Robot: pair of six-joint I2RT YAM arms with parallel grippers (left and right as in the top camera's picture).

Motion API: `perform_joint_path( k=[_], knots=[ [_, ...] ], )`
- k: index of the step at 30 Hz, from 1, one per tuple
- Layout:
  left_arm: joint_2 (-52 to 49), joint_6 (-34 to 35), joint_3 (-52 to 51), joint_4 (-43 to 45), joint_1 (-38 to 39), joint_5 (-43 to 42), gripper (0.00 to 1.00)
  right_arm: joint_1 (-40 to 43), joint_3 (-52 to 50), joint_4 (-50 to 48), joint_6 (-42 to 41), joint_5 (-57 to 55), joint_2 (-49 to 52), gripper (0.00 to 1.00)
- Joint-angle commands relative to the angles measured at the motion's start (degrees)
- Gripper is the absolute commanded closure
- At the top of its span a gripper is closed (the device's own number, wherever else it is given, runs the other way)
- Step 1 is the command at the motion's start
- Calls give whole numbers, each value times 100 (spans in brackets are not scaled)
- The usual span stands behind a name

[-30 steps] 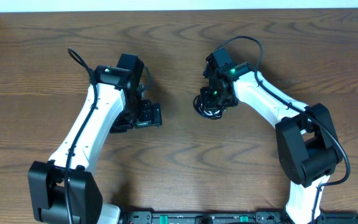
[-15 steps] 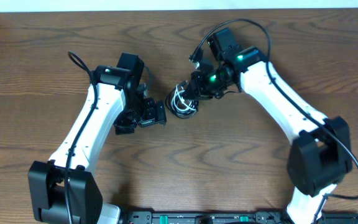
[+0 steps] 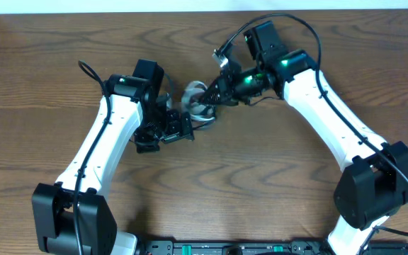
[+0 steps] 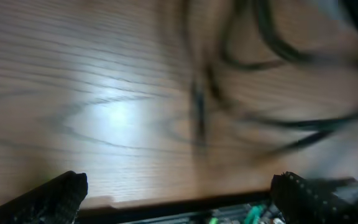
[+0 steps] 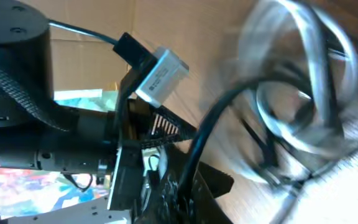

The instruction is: Untangle cables

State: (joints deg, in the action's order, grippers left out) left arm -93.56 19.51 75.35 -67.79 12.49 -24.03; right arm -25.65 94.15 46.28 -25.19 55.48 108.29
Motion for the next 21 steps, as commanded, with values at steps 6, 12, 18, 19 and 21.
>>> perform_joint_path(
  k=[6,12,18,19,21],
  knots=[
    [-52,9,57,42,13,-450,1,-107,68,1261,-726,-1928,-114,99],
    [-52,267,57,278,13,-450,1,-13,68,866,-144,1141,-114,99],
    [-52,354,57,278,13,-446,1,-33,68,601,-201,721,-114,99],
    [-52,354,57,278,13,-446,1,-31,68,586,-433,809,-116,99],
    [-52,354,57,275,13,-446,1,13,72,348,-704,1438,-127,99]
  ],
)
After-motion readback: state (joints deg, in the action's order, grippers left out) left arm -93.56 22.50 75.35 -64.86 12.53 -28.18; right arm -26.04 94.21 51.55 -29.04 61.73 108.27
